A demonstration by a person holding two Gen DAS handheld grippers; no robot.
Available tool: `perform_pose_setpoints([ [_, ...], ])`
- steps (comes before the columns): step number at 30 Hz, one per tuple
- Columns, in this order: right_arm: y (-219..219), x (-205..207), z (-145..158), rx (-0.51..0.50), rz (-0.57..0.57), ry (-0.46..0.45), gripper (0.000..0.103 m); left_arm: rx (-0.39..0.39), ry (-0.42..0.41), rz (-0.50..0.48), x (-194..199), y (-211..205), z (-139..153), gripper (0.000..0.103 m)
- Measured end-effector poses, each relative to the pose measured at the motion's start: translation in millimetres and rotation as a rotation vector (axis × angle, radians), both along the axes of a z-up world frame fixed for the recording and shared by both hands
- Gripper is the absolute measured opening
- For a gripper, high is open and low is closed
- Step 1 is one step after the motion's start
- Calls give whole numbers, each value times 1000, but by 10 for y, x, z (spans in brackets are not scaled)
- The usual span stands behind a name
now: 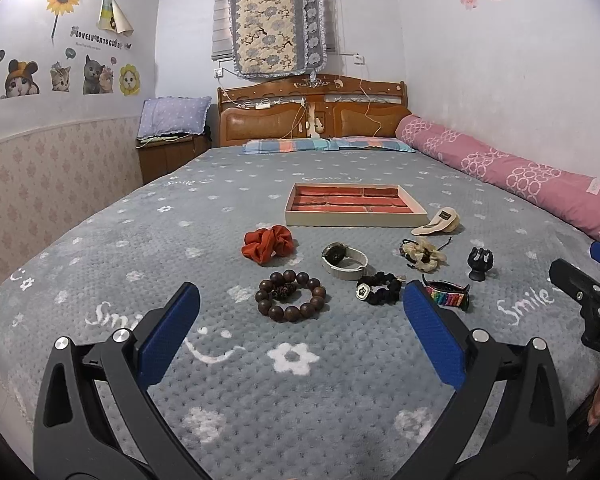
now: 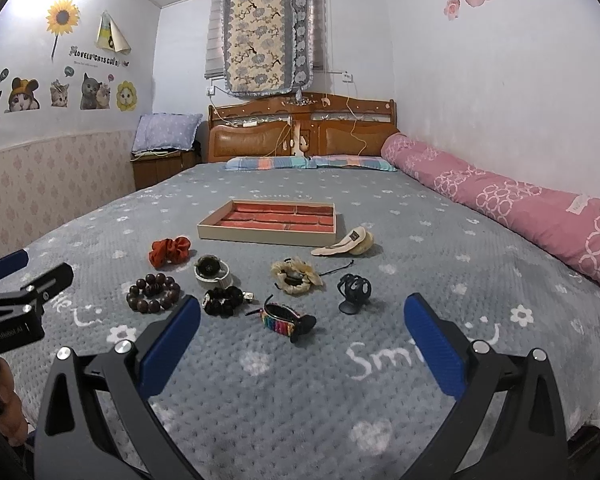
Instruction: Organize jewelry
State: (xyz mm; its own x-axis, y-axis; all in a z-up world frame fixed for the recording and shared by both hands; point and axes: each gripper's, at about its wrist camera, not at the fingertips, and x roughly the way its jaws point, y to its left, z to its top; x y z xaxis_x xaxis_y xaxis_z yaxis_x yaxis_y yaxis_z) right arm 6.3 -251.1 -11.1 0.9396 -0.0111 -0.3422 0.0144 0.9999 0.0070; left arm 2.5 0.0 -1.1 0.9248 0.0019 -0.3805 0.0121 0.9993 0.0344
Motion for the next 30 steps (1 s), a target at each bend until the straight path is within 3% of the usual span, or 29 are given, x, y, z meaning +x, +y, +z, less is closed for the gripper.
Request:
perform_pose_setpoints([
  [30, 29, 1, 5, 14, -6, 5, 99, 3, -1, -2, -9, -19, -16, 98],
])
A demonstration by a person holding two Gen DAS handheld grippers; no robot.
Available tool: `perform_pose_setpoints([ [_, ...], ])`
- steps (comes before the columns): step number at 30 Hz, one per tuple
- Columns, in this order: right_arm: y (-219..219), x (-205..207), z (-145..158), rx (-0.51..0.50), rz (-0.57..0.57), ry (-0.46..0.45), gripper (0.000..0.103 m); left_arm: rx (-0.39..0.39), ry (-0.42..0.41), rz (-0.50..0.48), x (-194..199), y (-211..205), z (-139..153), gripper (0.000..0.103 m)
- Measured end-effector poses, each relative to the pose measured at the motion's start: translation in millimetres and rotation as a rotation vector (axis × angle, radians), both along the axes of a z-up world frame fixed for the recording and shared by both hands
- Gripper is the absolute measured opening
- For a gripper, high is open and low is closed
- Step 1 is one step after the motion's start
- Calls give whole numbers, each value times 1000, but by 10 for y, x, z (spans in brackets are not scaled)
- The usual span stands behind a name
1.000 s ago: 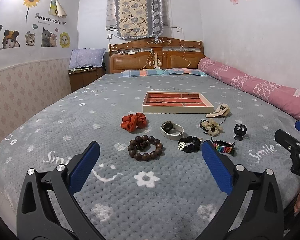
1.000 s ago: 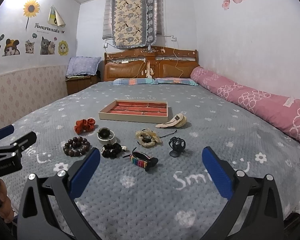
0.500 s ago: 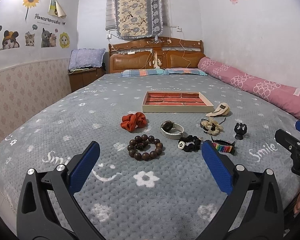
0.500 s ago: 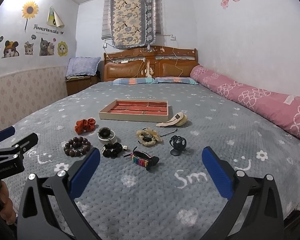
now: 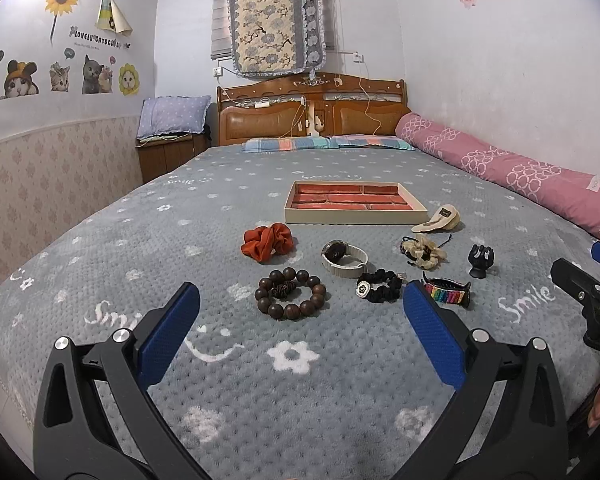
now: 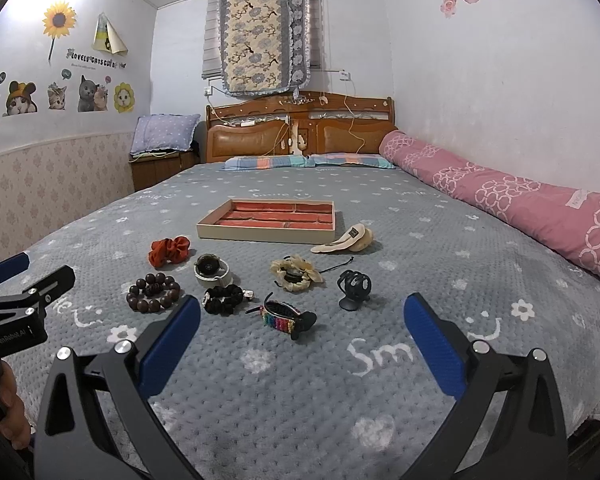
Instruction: Organize jewelry
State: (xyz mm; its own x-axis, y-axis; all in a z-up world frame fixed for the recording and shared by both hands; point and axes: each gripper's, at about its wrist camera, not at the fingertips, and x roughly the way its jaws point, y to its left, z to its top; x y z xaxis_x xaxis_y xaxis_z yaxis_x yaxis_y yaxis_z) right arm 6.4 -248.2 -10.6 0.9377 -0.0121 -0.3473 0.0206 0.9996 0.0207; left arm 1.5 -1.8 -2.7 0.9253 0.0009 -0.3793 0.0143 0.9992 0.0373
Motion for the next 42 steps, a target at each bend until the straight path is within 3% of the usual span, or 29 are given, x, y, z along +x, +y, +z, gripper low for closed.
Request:
perform_pose_setpoints([
  [42, -87, 6, -61, 0, -3, 9, 99, 1, 11, -4, 4, 14, -58, 98],
])
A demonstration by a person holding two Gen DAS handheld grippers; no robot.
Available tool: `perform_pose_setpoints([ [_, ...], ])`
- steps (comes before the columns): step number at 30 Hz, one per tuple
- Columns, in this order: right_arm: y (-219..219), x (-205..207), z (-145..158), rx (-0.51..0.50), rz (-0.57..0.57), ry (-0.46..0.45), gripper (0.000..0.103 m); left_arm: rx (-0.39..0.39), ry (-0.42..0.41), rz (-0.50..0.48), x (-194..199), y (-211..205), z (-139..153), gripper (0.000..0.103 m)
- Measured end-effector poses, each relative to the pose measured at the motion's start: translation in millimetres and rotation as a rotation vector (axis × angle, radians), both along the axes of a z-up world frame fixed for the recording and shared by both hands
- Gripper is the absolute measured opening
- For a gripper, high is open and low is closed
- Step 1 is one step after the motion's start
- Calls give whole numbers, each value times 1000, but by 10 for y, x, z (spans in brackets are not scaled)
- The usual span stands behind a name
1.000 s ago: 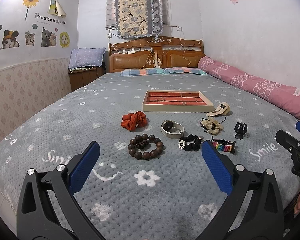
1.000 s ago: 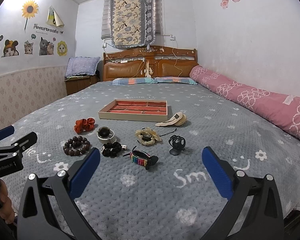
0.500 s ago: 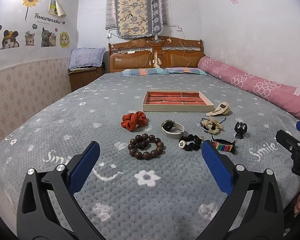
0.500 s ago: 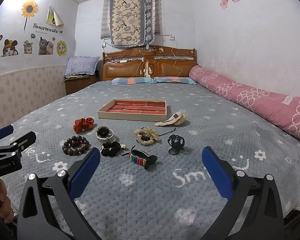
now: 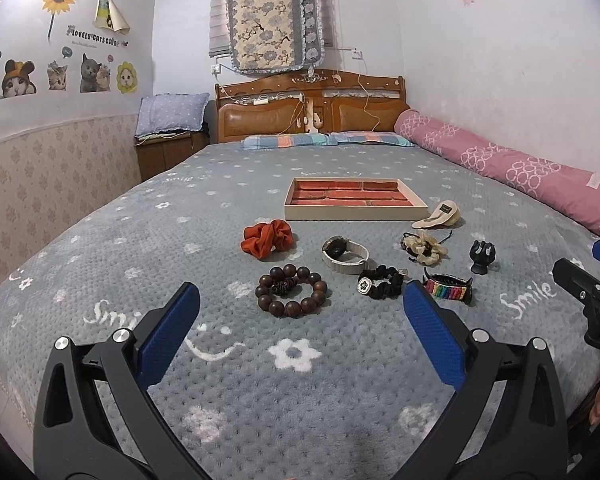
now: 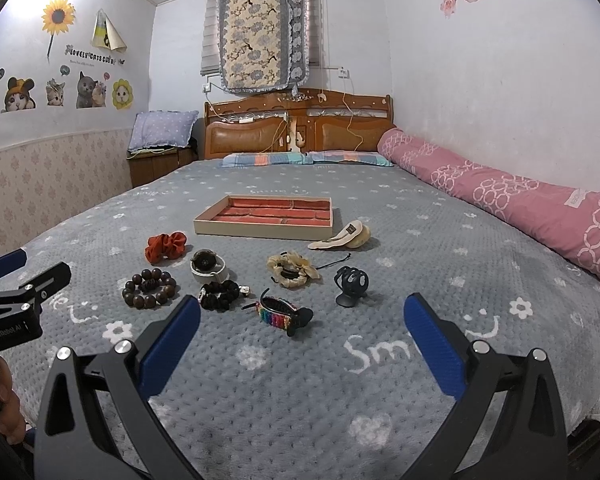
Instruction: Organize jewelry
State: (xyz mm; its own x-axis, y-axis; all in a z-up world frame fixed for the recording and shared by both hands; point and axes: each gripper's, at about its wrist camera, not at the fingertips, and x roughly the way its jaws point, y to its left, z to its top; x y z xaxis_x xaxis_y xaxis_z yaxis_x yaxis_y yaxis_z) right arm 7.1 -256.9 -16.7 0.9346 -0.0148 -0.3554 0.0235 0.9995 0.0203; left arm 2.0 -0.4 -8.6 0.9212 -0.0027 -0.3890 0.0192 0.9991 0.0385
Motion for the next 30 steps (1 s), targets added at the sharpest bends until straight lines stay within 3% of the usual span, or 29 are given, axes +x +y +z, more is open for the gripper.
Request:
perform_pose_setpoints([
  [19, -75, 93, -37, -20, -12, 16, 99, -38, 97, -4, 248, 199, -130, 98],
  [30, -100, 300, -27, -44, -22, 54, 99, -29, 99, 31, 434, 345, -98, 98],
])
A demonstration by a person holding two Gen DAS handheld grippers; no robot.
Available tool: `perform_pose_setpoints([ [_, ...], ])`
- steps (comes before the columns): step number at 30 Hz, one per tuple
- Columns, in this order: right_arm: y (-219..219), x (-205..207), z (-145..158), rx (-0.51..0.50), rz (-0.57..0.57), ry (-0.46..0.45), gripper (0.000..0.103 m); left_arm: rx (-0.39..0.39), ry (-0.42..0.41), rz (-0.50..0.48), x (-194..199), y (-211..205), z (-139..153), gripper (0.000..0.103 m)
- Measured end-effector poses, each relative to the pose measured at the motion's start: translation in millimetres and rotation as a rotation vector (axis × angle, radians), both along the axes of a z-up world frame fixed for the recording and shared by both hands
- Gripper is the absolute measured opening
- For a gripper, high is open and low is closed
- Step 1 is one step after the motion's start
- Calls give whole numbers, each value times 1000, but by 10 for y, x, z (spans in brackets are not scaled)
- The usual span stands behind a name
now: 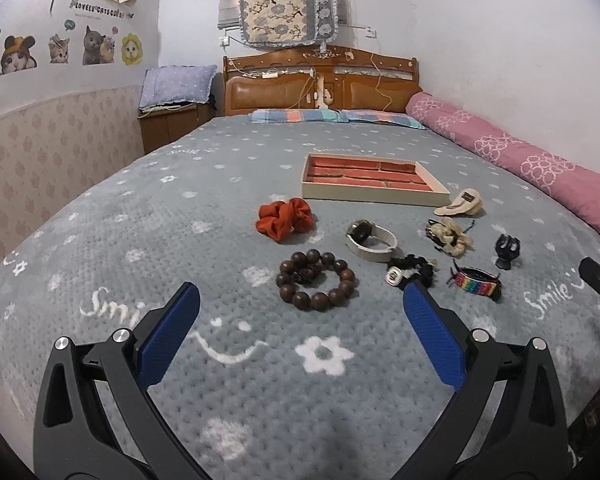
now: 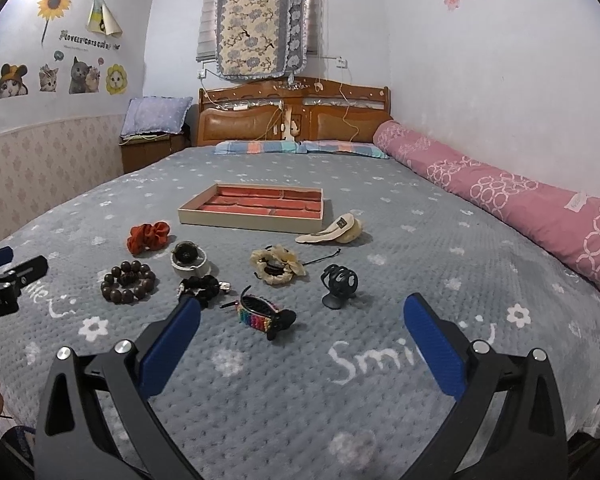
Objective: Organize jewelry
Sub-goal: 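Reach the left tool to the orange scrunchie and grasp it while the right tool grasps the cream fabric clip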
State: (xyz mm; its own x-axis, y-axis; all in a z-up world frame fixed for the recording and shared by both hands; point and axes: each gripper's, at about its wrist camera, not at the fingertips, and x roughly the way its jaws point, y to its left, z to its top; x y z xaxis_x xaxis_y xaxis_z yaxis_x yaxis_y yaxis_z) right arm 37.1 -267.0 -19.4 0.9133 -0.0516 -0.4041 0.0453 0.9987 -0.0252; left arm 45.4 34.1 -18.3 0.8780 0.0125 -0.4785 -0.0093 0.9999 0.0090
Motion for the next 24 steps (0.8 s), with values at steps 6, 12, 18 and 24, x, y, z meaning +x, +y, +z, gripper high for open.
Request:
perform_pose_setpoints([
  [6, -67, 191, 28, -12, -22, 3, 99, -7, 33, -3, 221, 67, 9, 98],
  [12, -107, 420, 117, -29, -24, -22, 99, -21, 49, 3, 468, 169, 50, 98],
  [18, -132, 744, 150, -16, -20, -19, 99, 7, 60, 10, 780, 203, 93, 98],
  [24, -212, 1083, 184, -6, -11, -11, 99, 7, 45, 29, 1106, 290, 149, 98],
])
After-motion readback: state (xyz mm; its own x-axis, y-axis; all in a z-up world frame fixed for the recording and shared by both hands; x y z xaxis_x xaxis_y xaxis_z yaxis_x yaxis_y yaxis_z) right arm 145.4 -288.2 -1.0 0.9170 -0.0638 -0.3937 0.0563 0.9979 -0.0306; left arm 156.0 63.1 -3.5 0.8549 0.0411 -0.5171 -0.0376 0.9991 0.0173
